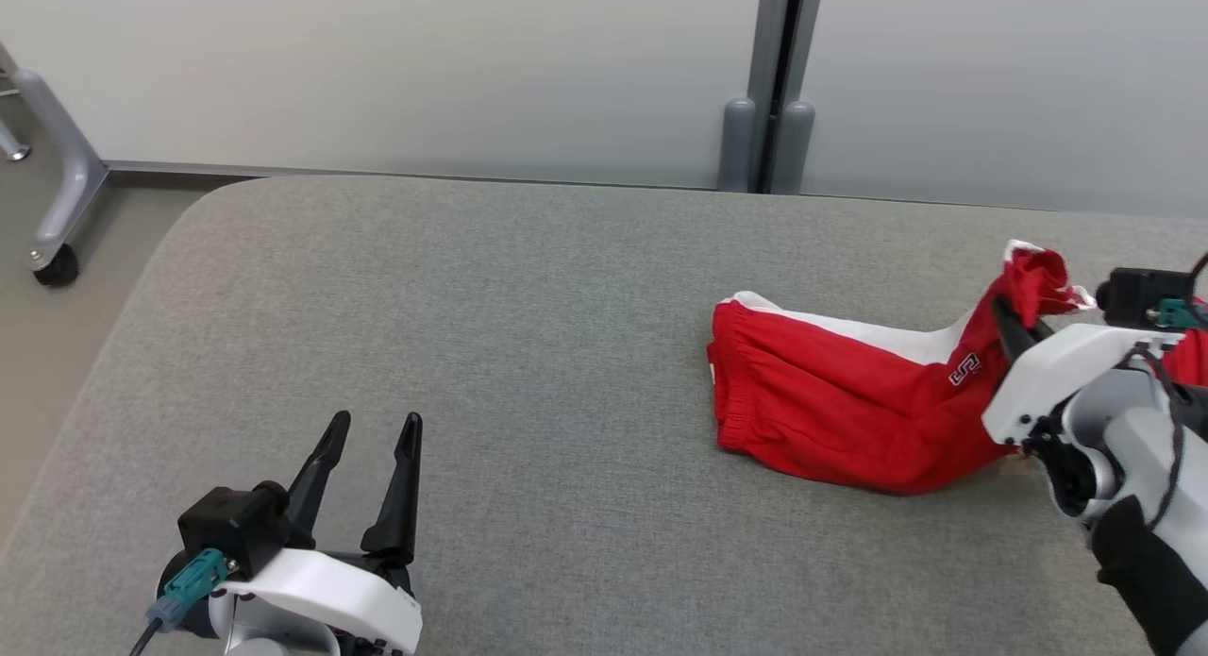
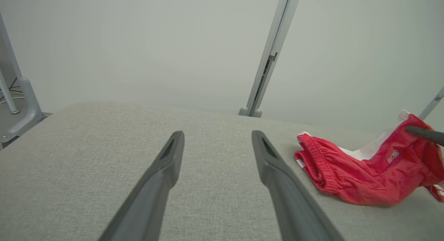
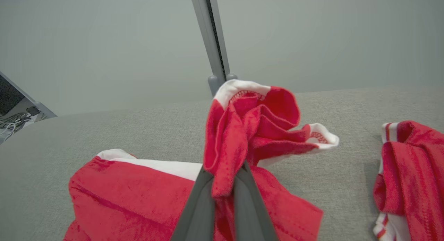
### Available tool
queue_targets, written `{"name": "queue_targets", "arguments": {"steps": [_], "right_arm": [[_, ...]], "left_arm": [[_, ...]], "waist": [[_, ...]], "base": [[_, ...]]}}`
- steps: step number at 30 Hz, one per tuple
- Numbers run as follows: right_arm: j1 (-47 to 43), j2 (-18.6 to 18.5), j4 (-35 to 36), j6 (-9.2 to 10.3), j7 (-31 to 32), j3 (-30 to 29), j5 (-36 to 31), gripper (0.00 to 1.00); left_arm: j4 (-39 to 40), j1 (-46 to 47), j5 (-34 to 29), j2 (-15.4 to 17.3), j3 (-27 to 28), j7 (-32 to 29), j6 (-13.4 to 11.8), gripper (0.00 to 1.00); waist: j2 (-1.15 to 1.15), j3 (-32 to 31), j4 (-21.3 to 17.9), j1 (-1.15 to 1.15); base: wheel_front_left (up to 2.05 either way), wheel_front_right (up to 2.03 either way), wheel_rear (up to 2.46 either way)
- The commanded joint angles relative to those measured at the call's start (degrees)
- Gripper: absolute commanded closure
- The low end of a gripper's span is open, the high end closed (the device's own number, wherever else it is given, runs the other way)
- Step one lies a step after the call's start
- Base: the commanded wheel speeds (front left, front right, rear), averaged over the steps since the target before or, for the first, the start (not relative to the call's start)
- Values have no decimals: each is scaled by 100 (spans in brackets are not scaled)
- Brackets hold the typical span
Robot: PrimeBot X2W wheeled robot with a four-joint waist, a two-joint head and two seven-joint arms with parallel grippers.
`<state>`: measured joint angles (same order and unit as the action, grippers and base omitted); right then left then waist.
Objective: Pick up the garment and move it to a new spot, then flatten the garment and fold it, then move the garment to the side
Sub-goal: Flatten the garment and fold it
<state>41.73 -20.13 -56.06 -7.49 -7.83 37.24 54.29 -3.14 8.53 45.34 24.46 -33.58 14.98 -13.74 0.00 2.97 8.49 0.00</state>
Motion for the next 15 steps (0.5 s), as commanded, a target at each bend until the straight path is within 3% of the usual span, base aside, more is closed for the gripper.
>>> {"name": "queue_targets", "arguments": {"steps": [1, 13, 14, 15], "right_arm": [[115, 169, 53, -2, 24, 110, -119, 100], [236, 1119, -332, -2, 385, 396, -357, 100], [241, 1156, -372, -2, 388, 409, -393, 63], [241, 1156, -372, -2, 388, 409, -393, 63]], "left_arm": [[-30, -81, 5, -16, 31, 20, -10, 0], [-204, -96, 17, -163, 21, 23, 83, 0], [-214, -95, 16, -169, 25, 23, 90, 0], [-214, -95, 16, -169, 25, 23, 90, 0]], "waist": [[0, -30, 170, 0], [0, 6, 783, 0], [0, 14, 798, 0], [0, 14, 798, 0]], "base": [[0, 0, 0], [0, 0, 0], [0, 0, 0], [0, 0, 0]]}}
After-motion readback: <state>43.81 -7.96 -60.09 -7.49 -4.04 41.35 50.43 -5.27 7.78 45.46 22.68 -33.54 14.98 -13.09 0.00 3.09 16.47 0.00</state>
